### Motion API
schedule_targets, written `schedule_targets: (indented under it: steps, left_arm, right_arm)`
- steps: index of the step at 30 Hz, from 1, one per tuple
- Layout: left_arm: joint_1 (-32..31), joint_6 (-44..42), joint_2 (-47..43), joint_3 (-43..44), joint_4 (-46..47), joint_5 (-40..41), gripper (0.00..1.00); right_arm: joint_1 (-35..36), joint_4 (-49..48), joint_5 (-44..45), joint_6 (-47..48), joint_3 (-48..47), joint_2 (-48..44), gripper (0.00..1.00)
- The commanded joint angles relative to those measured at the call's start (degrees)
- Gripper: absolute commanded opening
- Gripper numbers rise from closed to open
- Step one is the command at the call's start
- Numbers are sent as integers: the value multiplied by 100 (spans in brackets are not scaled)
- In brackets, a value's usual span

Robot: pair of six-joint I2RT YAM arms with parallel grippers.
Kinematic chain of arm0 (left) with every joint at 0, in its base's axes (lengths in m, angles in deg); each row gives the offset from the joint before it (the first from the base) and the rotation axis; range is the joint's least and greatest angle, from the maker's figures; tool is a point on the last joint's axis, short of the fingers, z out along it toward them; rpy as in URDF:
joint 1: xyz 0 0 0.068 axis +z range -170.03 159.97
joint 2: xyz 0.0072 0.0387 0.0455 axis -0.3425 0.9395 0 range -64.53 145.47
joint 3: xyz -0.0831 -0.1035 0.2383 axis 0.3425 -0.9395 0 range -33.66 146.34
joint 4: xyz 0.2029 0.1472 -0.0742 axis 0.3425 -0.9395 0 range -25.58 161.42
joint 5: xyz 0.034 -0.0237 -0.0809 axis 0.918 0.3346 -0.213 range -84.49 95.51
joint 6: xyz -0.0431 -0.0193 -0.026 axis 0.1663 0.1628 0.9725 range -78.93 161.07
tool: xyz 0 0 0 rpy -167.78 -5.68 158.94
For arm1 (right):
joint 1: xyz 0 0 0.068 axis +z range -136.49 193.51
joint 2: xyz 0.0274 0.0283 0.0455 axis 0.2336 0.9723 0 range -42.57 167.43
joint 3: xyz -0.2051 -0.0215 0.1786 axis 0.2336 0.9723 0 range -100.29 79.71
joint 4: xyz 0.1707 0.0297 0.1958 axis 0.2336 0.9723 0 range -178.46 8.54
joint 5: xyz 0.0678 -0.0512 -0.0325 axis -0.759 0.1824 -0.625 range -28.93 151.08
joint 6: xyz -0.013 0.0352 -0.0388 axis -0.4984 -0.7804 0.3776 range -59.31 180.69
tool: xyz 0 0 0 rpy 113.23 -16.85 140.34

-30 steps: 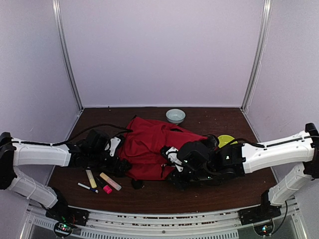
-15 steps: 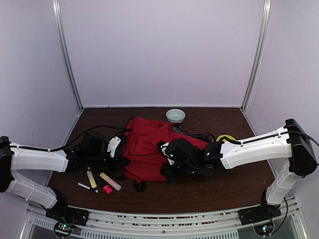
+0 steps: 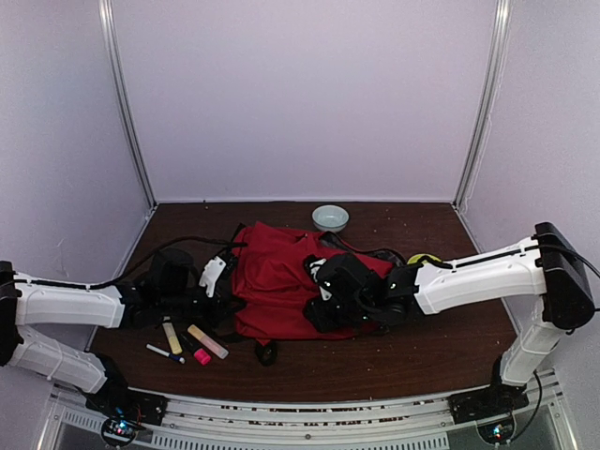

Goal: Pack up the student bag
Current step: Pick up the largest pocket of the bag from the student bag, then zip the student bag into the largest pocket of the bag.

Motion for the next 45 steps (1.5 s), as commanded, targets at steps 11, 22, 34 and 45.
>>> schedule_targets:
  steps: [11,22,34,45]
  left_arm:
    - [-173,-154,-48,267,490,-299,0]
    - [-181,-277,-137,360,362,-286,0]
    - [-217,-382,-534,332,-366,445,0]
    - [542,-296,-1065,469,-1885,1635,0]
  right_arm:
    - [-74,951,-305,-293,212,-725,40]
    - [-131,1017,-337,-215,-114,-13,30]
    - [-698,563,-250,-57,180,-165,0]
    - [-2251,1425,-955,675,1668,-1917,0]
